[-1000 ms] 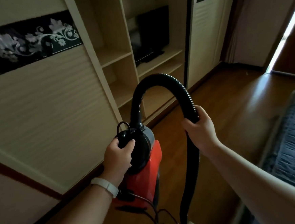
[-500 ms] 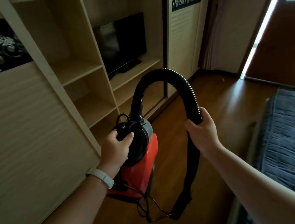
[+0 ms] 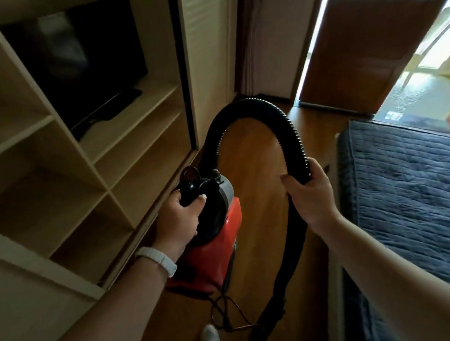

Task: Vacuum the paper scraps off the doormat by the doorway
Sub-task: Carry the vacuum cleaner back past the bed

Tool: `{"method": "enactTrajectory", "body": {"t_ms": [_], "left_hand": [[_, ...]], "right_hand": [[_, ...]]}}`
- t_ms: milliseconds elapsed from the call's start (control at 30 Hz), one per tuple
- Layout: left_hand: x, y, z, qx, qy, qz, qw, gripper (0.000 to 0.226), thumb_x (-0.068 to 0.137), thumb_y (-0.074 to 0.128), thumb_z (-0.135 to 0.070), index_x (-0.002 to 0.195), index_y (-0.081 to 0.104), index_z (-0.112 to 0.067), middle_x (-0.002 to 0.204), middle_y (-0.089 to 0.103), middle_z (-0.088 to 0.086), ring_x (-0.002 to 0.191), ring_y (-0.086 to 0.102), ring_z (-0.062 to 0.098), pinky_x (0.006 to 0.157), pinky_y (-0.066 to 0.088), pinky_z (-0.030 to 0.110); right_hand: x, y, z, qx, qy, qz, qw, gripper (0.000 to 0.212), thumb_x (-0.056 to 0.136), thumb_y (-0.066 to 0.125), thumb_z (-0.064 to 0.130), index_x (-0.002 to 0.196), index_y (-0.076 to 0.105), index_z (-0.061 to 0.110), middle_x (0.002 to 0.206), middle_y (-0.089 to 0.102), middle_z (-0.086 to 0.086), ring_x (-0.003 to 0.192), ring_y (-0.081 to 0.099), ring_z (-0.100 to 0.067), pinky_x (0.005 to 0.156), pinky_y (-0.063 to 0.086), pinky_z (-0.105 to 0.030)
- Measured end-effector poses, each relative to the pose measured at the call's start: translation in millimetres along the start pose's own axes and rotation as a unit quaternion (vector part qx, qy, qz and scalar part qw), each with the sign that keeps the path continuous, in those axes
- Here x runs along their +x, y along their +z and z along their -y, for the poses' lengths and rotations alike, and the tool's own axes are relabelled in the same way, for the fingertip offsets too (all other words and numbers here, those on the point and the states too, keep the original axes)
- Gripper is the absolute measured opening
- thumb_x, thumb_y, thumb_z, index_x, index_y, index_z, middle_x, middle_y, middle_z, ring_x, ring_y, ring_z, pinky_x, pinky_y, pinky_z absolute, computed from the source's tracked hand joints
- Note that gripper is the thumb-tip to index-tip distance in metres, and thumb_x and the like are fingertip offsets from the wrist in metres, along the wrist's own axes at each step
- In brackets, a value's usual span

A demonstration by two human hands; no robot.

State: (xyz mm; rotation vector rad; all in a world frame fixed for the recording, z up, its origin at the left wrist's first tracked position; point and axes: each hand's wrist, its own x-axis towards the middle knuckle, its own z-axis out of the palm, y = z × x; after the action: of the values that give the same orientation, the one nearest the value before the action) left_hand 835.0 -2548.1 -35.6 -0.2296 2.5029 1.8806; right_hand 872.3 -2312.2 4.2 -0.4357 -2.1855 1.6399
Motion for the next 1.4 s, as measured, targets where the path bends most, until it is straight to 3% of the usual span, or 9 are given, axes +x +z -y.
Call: {"method": "enactTrajectory", "body": {"t_ms": [133,267,333,400,533,633,833,1167,1400], "left_hand": [[68,3,-10,0.012,0.021,0.044,0.999,0.014,0.091,0.069,-0.028,0.087,0.067,-0.016,0.049,0.053,-0.005,0.036,0.049,0.009,0.04,0.044,0.026],[120,12,-17,0.034,0.057,0.076,0.995,0.012,0.09,0.069,-0.028,0.081,0.065,-0.021,0.055,0.057,-0.007,0.05,0.056,0.013,0.052,0.048,0.033],[144,19,-21,0.042,0.068,0.092,0.993,0.015,0.089,0.07,-0.029,0.078,0.064,-0.021,0.057,0.058,-0.006,0.053,0.057,0.016,0.054,0.049,0.035],[166,27,-25,0.055,0.073,0.103,0.99,0.017,0.088,0.07,-0.03,0.076,0.063,-0.02,0.057,0.058,-0.006,0.053,0.057,0.017,0.054,0.049,0.035],[208,50,-29,0.05,0.06,0.105,0.991,0.019,0.088,0.071,-0.028,0.083,0.065,-0.01,0.055,0.054,-0.004,0.047,0.054,0.011,0.049,0.047,0.032],[238,73,-33,0.042,0.037,0.099,0.994,0.015,0.089,0.071,-0.027,0.085,0.066,-0.013,0.052,0.054,-0.005,0.039,0.051,0.006,0.043,0.045,0.028],[304,129,-52,0.039,0.001,0.094,0.995,0.012,0.09,0.07,-0.026,0.089,0.066,-0.014,0.048,0.052,-0.002,0.039,0.049,0.012,0.042,0.043,0.028],[404,220,-108,0.059,0.046,0.08,0.994,0.013,0.091,0.068,-0.03,0.086,0.065,-0.018,0.057,0.057,0.0,0.039,0.053,0.009,0.043,0.046,0.027],[492,282,-121,0.041,0.046,0.125,0.99,0.018,0.088,0.069,-0.03,0.086,0.066,-0.012,0.054,0.055,0.0,0.042,0.053,0.013,0.046,0.047,0.03]], "right_hand": [[41,19,4,-0.014,-0.001,-0.047,0.999,0.024,0.087,0.07,0.013,0.09,0.055,0.033,0.076,0.06,-0.005,0.063,0.059,-0.021,0.053,0.051,-0.032],[70,26,-2,-0.033,0.006,-0.091,0.995,0.019,0.088,0.07,0.012,0.095,0.057,0.023,0.074,0.058,-0.001,0.055,0.054,-0.005,0.047,0.044,-0.015],[86,26,-8,-0.036,0.018,-0.107,0.993,0.018,0.087,0.07,0.012,0.096,0.057,0.02,0.074,0.059,-0.002,0.057,0.055,-0.008,0.049,0.045,-0.017],[104,27,-14,-0.034,0.02,-0.113,0.993,0.018,0.086,0.07,0.013,0.094,0.056,0.021,0.075,0.061,-0.005,0.061,0.058,-0.014,0.052,0.047,-0.023],[149,37,-23,-0.028,0.015,-0.112,0.993,0.016,0.087,0.069,0.013,0.09,0.056,0.022,0.075,0.06,-0.007,0.061,0.057,-0.014,0.05,0.046,-0.019],[191,47,-30,0.009,0.018,-0.098,0.995,0.016,0.087,0.068,0.01,0.095,0.056,0.018,0.073,0.057,-0.002,0.058,0.054,-0.011,0.048,0.046,-0.019],[283,46,-48,0.039,0.038,-0.079,0.995,0.02,0.088,0.068,0.012,0.094,0.055,0.026,0.077,0.059,-0.005,0.062,0.057,-0.017,0.05,0.05,-0.023],[421,15,-56,0.057,0.018,-0.077,0.995,0.02,0.088,0.068,0.01,0.091,0.055,0.025,0.075,0.058,-0.007,0.063,0.058,-0.023,0.051,0.051,-0.028],[504,11,-72,0.032,0.021,-0.12,0.992,0.02,0.089,0.068,0.009,0.091,0.052,0.022,0.068,0.056,-0.002,0.056,0.057,-0.019,0.047,0.048,-0.025]]}}
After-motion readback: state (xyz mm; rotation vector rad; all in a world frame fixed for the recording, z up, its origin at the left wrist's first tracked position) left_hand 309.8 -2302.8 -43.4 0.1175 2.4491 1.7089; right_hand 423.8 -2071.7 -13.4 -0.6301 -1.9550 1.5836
